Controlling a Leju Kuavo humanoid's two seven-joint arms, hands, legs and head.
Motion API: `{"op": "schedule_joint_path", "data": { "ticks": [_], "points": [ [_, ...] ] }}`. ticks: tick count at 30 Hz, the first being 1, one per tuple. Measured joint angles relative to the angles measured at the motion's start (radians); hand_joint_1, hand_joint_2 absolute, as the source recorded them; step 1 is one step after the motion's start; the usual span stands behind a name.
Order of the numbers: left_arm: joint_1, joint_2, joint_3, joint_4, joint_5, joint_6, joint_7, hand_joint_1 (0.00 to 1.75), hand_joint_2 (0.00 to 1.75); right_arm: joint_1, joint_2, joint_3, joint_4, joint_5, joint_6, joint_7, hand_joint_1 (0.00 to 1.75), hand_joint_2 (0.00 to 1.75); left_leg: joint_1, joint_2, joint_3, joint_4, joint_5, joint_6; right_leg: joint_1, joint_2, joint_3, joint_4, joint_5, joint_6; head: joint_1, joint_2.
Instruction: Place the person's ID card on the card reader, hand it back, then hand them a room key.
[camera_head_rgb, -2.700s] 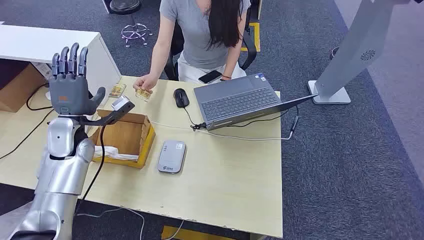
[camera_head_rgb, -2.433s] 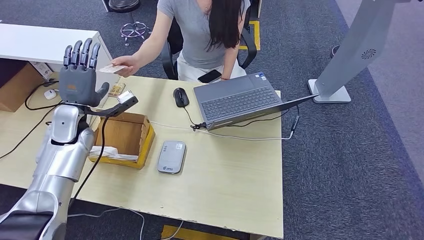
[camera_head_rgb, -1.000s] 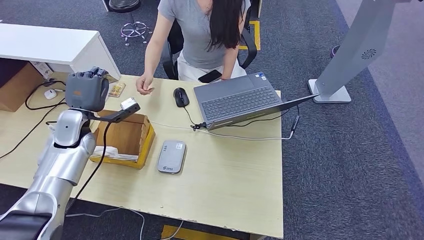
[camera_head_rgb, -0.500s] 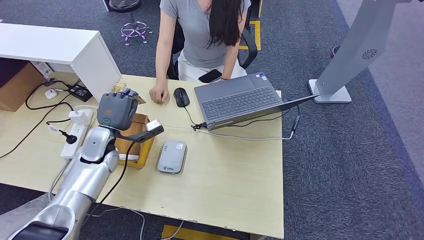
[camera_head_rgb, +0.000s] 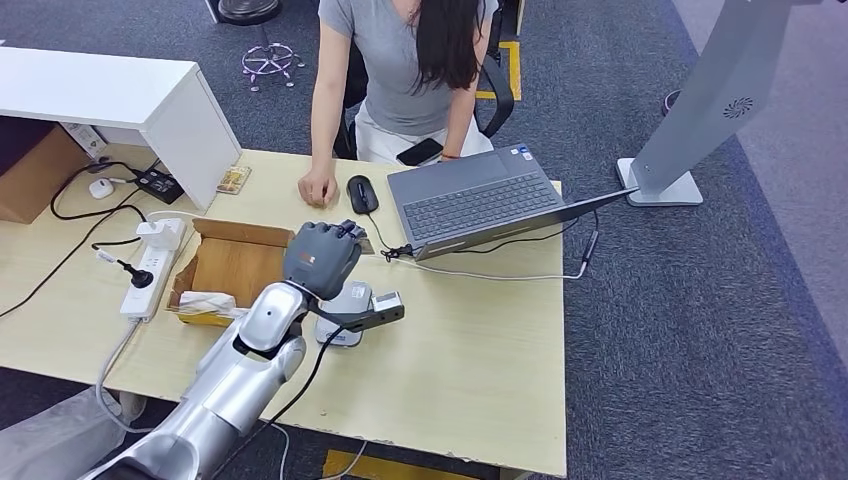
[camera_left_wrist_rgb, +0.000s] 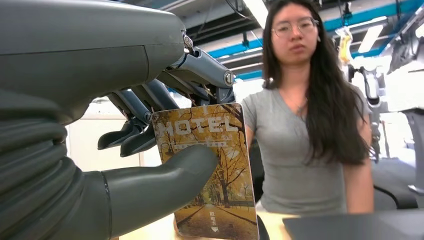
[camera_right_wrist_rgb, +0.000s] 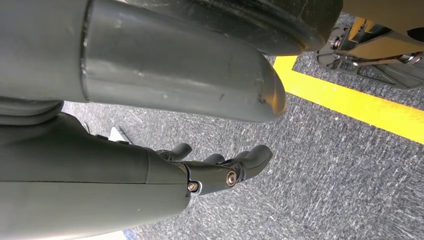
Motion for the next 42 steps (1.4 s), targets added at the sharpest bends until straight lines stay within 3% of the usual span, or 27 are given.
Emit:
{"op": "schedule_joint_path", "data": {
  "ticks": [15, 31, 38, 42],
  "points": [
    [-0.015, -0.03, -0.055, 0.04, 0.055, -0.303, 0.118, 1.75, 1.75, 0.001, 0.0, -0.004, 0.0, -0.011, -0.008, 0.007, 0.0, 0.0, 0.0, 0.0, 0.0, 0.0, 0.0, 0.0, 0.0, 0.0, 0.0, 0.0, 0.0, 0.0, 0.0, 0.0],
    [-0.028, -0.046, -0.068, 0.075, 0.06, -0.321, 0.13, 1.75, 1.75, 0.005, 0.0, -0.011, 0.0, -0.011, -0.012, 0.012, 0.0, 0.0, 0.0, 0.0, 0.0, 0.0, 0.0, 0.0, 0.0, 0.0, 0.0, 0.0, 0.0, 0.0, 0.0, 0.0],
    [-0.058, -0.052, -0.075, 0.105, 0.112, -0.379, 0.133, 1.75, 1.75, 0.005, 0.0, -0.018, 0.0, -0.009, -0.012, 0.028, 0.0, 0.0, 0.0, 0.0, 0.0, 0.0, 0.0, 0.0, 0.0, 0.0, 0.0, 0.0, 0.0, 0.0, 0.0, 0.0],
    [-0.078, -0.055, -0.075, 0.132, 0.143, -0.308, 0.161, 1.75, 1.75, 0.006, 0.0, -0.025, 0.0, 0.001, -0.01, 0.033, 0.0, 0.0, 0.0, 0.0, 0.0, 0.0, 0.0, 0.0, 0.0, 0.0, 0.0, 0.0, 0.0, 0.0, 0.0, 0.0]
  ]
}}
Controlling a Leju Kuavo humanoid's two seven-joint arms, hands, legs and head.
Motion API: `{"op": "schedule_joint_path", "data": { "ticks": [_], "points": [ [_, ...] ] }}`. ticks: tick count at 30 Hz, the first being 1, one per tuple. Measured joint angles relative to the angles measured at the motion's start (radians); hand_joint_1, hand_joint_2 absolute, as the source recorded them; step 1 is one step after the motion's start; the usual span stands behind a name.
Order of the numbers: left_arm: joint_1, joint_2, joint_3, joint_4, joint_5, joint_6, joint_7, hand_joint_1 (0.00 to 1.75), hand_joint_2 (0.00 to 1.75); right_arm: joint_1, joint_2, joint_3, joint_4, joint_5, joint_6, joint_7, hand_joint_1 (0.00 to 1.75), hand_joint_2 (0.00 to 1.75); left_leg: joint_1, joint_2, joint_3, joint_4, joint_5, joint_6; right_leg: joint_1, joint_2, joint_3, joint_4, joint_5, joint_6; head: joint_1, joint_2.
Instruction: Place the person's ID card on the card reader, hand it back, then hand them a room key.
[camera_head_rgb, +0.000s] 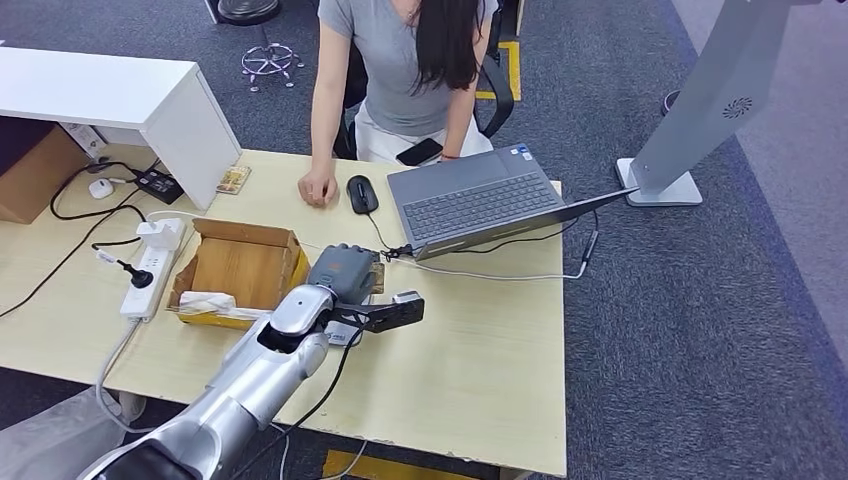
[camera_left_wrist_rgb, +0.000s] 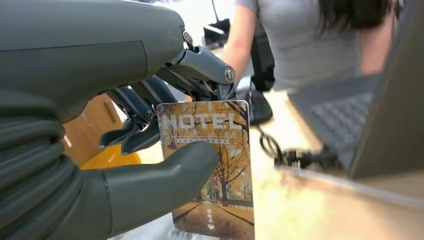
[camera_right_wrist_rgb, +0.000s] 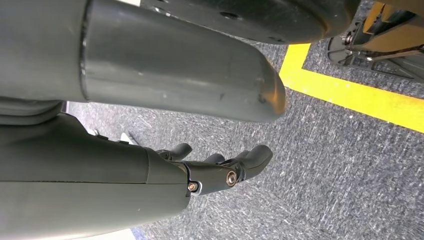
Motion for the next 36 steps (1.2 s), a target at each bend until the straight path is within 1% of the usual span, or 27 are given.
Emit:
{"op": "schedule_joint_path", "data": {
  "ticks": [3, 5, 9, 13, 20, 29, 36],
  "points": [
    [-0.03, 0.01, 0.003, 0.0, -0.016, 0.136, 0.043, 1.75, 1.75, 0.0, 0.0, -0.001, 0.0, 0.015, 0.003, 0.002, 0.0, 0.0, 0.0, 0.0, 0.0, 0.0, 0.0, 0.0, 0.0, 0.0, 0.0, 0.0, 0.0, 0.0, 0.0, 0.0],
    [-0.069, 0.031, 0.014, -0.016, -0.027, 0.209, 0.045, 1.75, 1.75, 0.0, -0.001, -0.001, 0.0, 0.027, 0.006, 0.002, 0.0, 0.0, 0.001, 0.0, 0.0, 0.0, 0.0, 0.0, 0.0, 0.0, 0.0, 0.001, 0.0, 0.0, 0.0, 0.0],
    [-0.154, 0.079, 0.056, -0.066, -0.051, 0.237, 0.004, 1.75, 1.75, 0.001, -0.002, -0.001, 0.0, 0.044, 0.015, -0.001, 0.0, 0.0, 0.001, 0.0, 0.0, 0.0, 0.0, 0.0, 0.001, 0.0, 0.0, 0.001, 0.0, 0.0, 0.0, 0.0],
    [-0.195, 0.112, 0.086, -0.092, -0.077, 0.28, -0.019, 1.75, 1.75, 0.0, -0.003, -0.001, 0.0, 0.054, 0.017, -0.005, 0.0, 0.0, 0.001, 0.0, 0.0, 0.0, 0.0, 0.0, 0.001, 0.0, 0.0, 0.001, 0.0, 0.0, 0.0, 0.0],
    [-0.228, 0.142, 0.111, -0.106, -0.084, 0.297, -0.027, 1.75, 1.75, 0.0, -0.003, -0.001, 0.0, 0.06, 0.017, -0.009, 0.0, 0.0, 0.0, 0.0, 0.0, 0.0, 0.0, 0.0, 0.0, 0.0, 0.0, 0.001, 0.0, 0.0, 0.0, 0.0],
    [-0.234, 0.152, 0.119, -0.106, -0.086, 0.297, -0.03, 1.75, 1.75, 0.0, -0.003, -0.001, 0.0, 0.061, 0.017, -0.013, 0.0, 0.0, 0.0, 0.0, 0.0, 0.0, 0.0, 0.0, 0.0, 0.0, 0.0, 0.001, 0.0, 0.0, 0.0, 0.0],
    [-0.257, 0.167, 0.134, -0.095, -0.089, 0.286, -0.031, 1.75, 1.75, 0.0, -0.003, -0.001, 0.0, 0.061, 0.019, -0.017, 0.0, 0.0, 0.0, 0.0, 0.0, 0.0, 0.0, 0.0, 0.0, 0.0, 0.0, 0.001, 0.0, 0.0, 0.0, 0.0]
  ]
}}
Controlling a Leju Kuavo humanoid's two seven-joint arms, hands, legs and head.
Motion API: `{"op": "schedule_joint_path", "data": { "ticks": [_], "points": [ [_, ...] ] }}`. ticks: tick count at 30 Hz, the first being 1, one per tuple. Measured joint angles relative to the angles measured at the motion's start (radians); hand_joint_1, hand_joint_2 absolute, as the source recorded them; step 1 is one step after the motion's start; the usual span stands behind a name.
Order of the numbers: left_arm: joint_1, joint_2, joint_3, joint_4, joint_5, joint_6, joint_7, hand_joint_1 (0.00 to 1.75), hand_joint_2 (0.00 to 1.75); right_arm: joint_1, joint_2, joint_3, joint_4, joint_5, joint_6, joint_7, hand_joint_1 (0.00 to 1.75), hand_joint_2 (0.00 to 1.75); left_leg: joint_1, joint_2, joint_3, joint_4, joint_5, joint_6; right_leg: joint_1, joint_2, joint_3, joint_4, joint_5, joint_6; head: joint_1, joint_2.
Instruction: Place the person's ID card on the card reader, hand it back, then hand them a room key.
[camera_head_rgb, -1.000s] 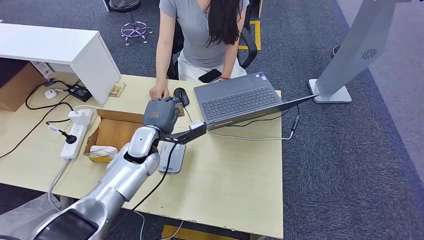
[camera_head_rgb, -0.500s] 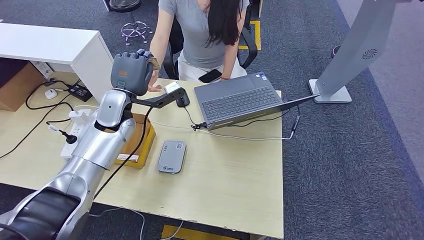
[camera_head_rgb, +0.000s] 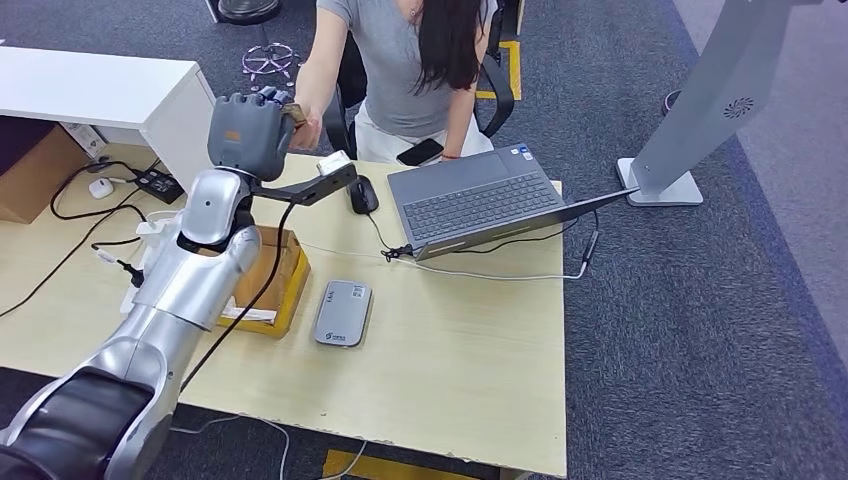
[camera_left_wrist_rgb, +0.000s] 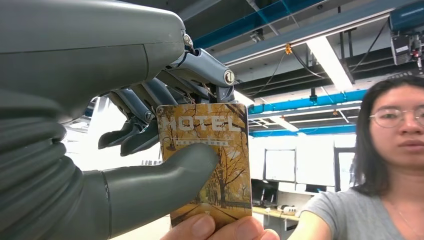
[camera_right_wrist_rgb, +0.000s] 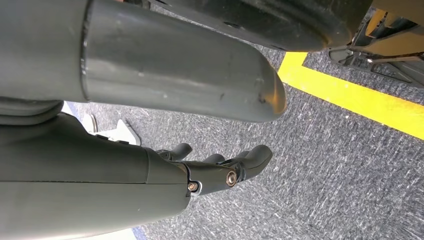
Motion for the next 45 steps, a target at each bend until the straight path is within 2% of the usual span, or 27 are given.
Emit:
{"op": "schedule_joint_path", "data": {
  "ticks": [10, 11, 14, 15, 26, 30, 35, 45],
  "points": [
    [-0.003, 0.002, 0.008, 0.021, 0.024, -0.015, 0.003, 1.75, 1.75, 0.0, 0.0, 0.0, 0.0, 0.003, 0.0, -0.003, 0.0, 0.0, 0.0, 0.0, 0.0, 0.0, 0.0, 0.0, 0.0, 0.0, 0.0, 0.0, 0.0, 0.0, 0.0, 0.0],
    [-0.003, 0.001, 0.009, 0.022, 0.024, -0.015, 0.003, 1.5, 1.75, 0.0, 0.0, 0.0, 0.0, 0.003, 0.0, -0.003, 0.0, 0.0, 0.0, 0.0, 0.0, 0.0, 0.0, 0.0, 0.0, 0.0, 0.0, 0.0, 0.0, 0.0, 0.0, 0.0],
    [-0.003, 0.001, 0.01, 0.025, 0.025, -0.014, 0.004, 0.19, 1.75, 0.0, 0.0, 0.0, 0.0, 0.003, 0.0, -0.004, 0.0, 0.0, 0.0, 0.0, 0.0, 0.0, 0.0, 0.0, 0.0, 0.0, 0.0, 0.0, 0.0, 0.0, 0.0, 0.0],
    [-0.003, 0.001, 0.01, 0.025, 0.025, -0.011, 0.005, 0.0, 1.75, 0.0, 0.0, 0.0, 0.0, 0.003, 0.0, -0.004, 0.0, 0.0, 0.0, 0.0, 0.0, 0.0, 0.0, 0.0, 0.0, 0.0, 0.0, 0.0, 0.0, 0.0, 0.0, 0.0],
    [0.037, -0.002, 0.016, 0.015, 0.068, 0.006, -0.013, 0.0, 1.75, 0.0, 0.0, -0.005, 0.0, 0.005, 0.0, 0.009, 0.0, 0.0, 0.0, 0.0, 0.0, 0.0, 0.0, 0.0, 0.0, 0.0, 0.0, 0.0, 0.0, 0.0, 0.0, 0.0],
    [0.124, -0.012, 0.028, -0.09, 0.189, 0.019, -0.068, 0.0, 1.75, 0.0, 0.0, -0.019, 0.0, 0.001, -0.002, 0.008, 0.0, 0.0, 0.0, 0.0, 0.0, 0.0, 0.0, 0.0, 0.0, 0.0, 0.0, 0.0, 0.0, 0.0, 0.0, 0.0],
    [0.233, -0.021, 0.03, -0.23, 0.219, 0.02, -0.072, 0.0, 1.75, 0.001, 0.0, -0.032, 0.0, 0.001, -0.004, 0.008, 0.0, 0.0, 0.0, 0.0, -0.001, 0.0, -0.001, 0.001, 0.0, 0.0, 0.0, -0.001, -0.001, 0.001, 0.0, 0.0],
    [0.274, -0.022, 0.046, -0.308, 0.222, 0.018, -0.072, 0.0, 1.75, 0.001, 0.0, -0.043, 0.0, 0.001, -0.005, 0.008, 0.0, 0.0, 0.0, 0.0, -0.001, 0.0, -0.001, 0.001, 0.0, 0.0, 0.0, 0.0, -0.001, 0.001, 0.0, 0.0]
  ]
}}
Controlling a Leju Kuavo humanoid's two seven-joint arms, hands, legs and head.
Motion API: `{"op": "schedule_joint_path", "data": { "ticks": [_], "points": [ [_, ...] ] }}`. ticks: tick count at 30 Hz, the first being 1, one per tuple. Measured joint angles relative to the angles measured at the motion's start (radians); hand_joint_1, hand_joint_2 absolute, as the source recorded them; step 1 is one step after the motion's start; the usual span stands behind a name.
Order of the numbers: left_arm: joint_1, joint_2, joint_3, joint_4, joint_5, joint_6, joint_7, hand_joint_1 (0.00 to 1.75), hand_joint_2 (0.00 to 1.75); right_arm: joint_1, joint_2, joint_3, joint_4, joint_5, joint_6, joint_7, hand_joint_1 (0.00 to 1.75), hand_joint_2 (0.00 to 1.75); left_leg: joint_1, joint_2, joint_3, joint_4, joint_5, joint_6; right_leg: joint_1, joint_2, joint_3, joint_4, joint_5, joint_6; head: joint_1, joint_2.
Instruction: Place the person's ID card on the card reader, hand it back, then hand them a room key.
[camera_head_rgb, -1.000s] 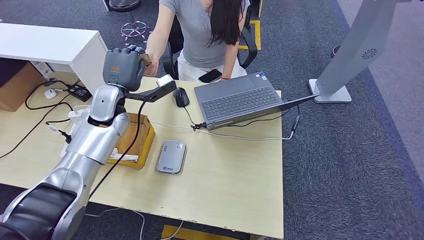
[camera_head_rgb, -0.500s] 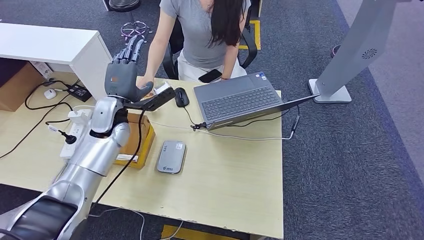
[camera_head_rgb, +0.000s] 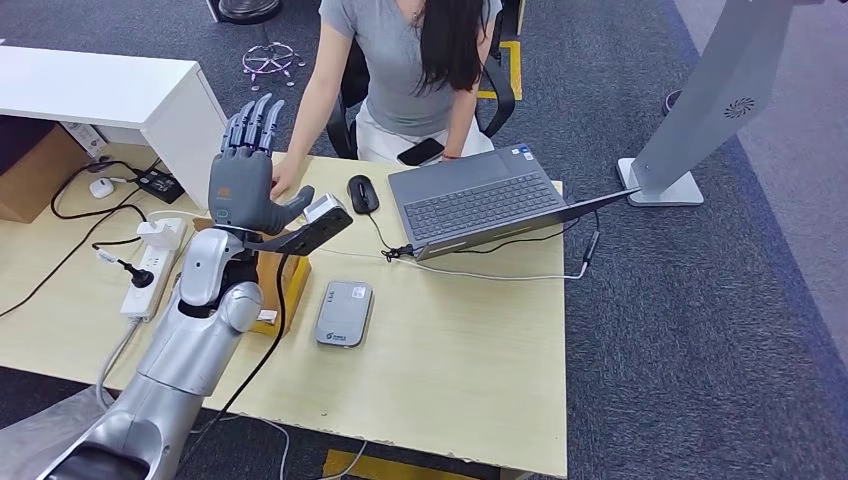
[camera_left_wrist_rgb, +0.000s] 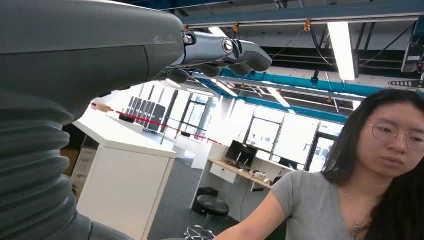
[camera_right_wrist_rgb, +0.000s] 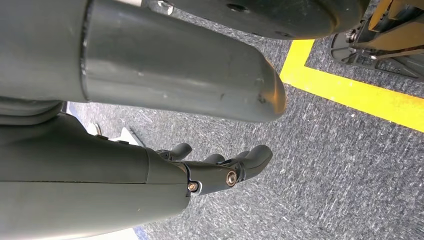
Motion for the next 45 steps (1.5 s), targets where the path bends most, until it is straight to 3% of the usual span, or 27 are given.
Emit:
{"op": "schedule_joint_path", "data": {
  "ticks": [16, 19, 25, 28, 30, 32, 37, 45],
  "points": [
    [0.021, -0.001, 0.005, -0.029, 0.013, 0.013, -0.013, 0.0, 1.75, 0.0, 0.0, -0.005, 0.0, -0.003, -0.002, -0.001, 0.0, 0.0, 0.0, 0.0, 0.0, 0.0, 0.0, 0.0, 0.0, 0.0, 0.0, 0.0, 0.0, 0.0, 0.0, 0.0],
    [0.115, -0.003, 0.007, -0.111, 0.022, 0.049, -0.04, 0.0, 1.75, 0.003, 0.0, -0.017, 0.0, -0.016, -0.008, -0.001, 0.0, 0.0, 0.0, 0.002, 0.001, 0.0, -0.002, 0.001, 0.0, 0.002, 0.0, 0.0, -0.001, 0.0, 0.0, 0.0],
    [0.4, 0.004, 0.007, -0.324, -0.053, 0.082, -0.058, 0.0, 1.75, 0.013, 0.001, -0.055, 0.0, -0.053, -0.03, 0.0, 0.0, 0.0, 0.0, 0.003, 0.002, -0.001, -0.007, 0.001, 0.0, 0.003, 0.002, 0.0, -0.006, 0.002, 0.0, 0.0],
    [0.607, 0.041, 0.007, -0.425, -0.142, 0.02, 0.001, 0.0, 1.75, 0.02, 0.007, -0.088, 0.0, -0.083, -0.051, 0.0, 0.0, 0.0, 0.0, 0.007, 0.005, -0.001, -0.012, 0.001, 0.0, 0.006, 0.004, 0.0, -0.009, 0.0, 0.0, 0.0],
    [0.736, 0.073, 0.007, -0.468, -0.171, 0.054, 0.032, 0.0, 1.75, 0.026, 0.01, -0.108, 0.0, -0.091, -0.057, -0.002, 0.0, 0.0, 0.0, 0.007, 0.006, -0.001, -0.013, 0.001, 0.0, 0.006, 0.004, 0.0, -0.011, 0.001, 0.0, 0.0],
    [0.816, 0.098, 0.007, -0.496, -0.182, 0.095, 0.047, 0.0, 1.75, 0.03, 0.011, -0.122, 0.0, -0.093, -0.058, -0.003, 0.0, 0.0, 0.0, 0.003, 0.006, -0.001, -0.013, 0.001, 0.0, 0.003, 0.004, 0.0, -0.013, 0.001, -0.001, 0.0],
    [0.885, 0.125, 0.007, -0.542, -0.187, 0.088, 0.062, 0.0, 1.75, 0.027, 0.015, -0.139, 0.0, -0.092, -0.058, -0.003, 0.0, 0.0, 0.0, 0.0, 0.006, -0.001, -0.013, 0.001, 0.0, 0.0, 0.007, 0.0, -0.013, 0.001, 0.0, 0.0],
    [0.908, 0.138, 0.007, -0.569, -0.187, 0.086, 0.063, 0.0, 1.75, 0.027, 0.016, -0.15, 0.0, -0.091, -0.058, -0.003, 0.0, 0.0, 0.0, 0.0, 0.009, -0.001, -0.013, 0.001, 0.0, 0.0, 0.009, 0.0, -0.013, 0.001, 0.0, 0.0]
  ]
}}
